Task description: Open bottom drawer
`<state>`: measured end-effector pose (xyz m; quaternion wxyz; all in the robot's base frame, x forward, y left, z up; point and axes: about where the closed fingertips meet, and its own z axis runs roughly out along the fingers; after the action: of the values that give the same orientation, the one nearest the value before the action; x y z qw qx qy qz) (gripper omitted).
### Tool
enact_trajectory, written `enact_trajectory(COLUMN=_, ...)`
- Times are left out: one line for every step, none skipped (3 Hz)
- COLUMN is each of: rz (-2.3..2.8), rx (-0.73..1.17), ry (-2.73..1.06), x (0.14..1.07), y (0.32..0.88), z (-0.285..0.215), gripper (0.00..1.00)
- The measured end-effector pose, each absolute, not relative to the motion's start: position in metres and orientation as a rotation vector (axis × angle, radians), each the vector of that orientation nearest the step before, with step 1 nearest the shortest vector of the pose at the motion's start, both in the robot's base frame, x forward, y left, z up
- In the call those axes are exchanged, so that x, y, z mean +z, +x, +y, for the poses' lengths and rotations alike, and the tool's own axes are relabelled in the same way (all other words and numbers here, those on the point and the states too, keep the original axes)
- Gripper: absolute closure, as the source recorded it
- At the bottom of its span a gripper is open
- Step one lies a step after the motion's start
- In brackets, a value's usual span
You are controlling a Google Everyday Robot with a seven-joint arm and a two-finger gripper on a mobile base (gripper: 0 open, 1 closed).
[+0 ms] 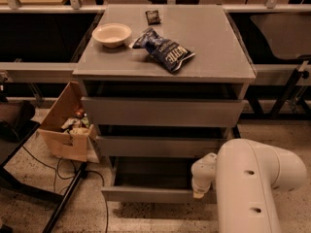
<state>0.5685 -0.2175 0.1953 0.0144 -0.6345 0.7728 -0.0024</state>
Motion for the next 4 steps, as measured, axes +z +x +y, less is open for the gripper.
enact_trajectory(rz=2.476, rx=0.016, ry=-1.96, x=0.19, y=0.541, z=-0.23, gripper=1.0)
enact_trajectory(rz=2.477, rx=0.016, ry=-1.959, x=0.193, y=0.542, z=-0.229, gripper=1.0)
enact_trajectory(rz=2.548, rx=0.049, ry=-1.943, x=0.196, y=0.509, z=-0.241, gripper=1.0)
enact_trajectory(rz=2.548, rx=0.049, ry=-1.943, x=0.196, y=0.509, z=-0.24, gripper=1.0)
